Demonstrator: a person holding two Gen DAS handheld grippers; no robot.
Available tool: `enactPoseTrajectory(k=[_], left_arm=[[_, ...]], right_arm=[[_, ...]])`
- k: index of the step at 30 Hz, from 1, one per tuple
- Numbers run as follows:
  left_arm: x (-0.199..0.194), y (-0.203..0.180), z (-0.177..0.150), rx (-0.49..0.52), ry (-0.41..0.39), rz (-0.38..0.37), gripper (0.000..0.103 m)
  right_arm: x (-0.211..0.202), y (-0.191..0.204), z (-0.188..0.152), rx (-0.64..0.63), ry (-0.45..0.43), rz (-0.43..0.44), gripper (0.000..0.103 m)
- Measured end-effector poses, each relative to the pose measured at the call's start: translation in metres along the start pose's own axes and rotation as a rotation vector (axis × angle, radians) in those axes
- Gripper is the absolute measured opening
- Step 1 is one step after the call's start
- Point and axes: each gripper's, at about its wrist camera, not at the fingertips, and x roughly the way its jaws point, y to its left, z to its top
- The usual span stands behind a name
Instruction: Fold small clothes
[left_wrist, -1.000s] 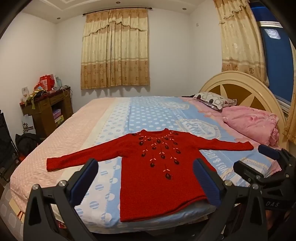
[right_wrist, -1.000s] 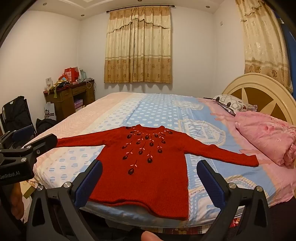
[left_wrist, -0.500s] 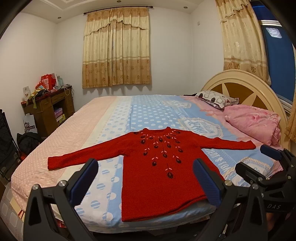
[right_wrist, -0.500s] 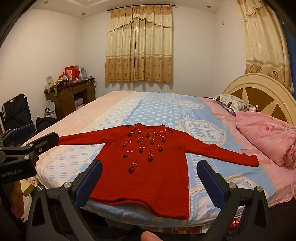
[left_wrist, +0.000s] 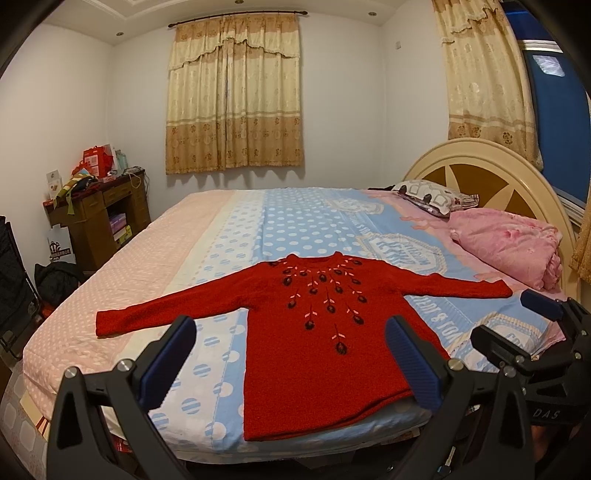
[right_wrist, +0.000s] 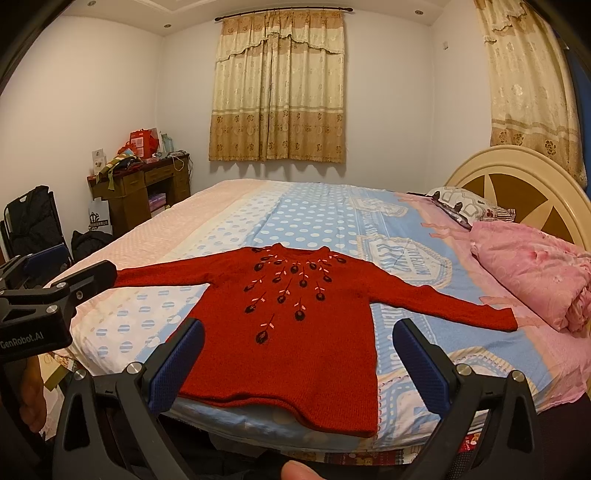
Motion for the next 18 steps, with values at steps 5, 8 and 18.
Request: enactPoseTrajectory(k=[5,8,18], left_arm=[[0.0008,0.0013,-0.0019,-0.005,-0.001,0.002,0.103],[0.001,0.0015,-0.0015,-0.003,0.002,0.0,0.103],[0.0004,0.0018,-0.0009,-0.005,0.001,0.001,0.103]], right_arm=[[0.0048,0.0005,-0.0008,-0.001,0.001,0.0,0.102],[0.0042,0.0005,-0.0007,-0.002,0.003,0.002,0.102],[0.0036,-0.0029,-0.0045,-0.006,0.004,0.001,0.102]])
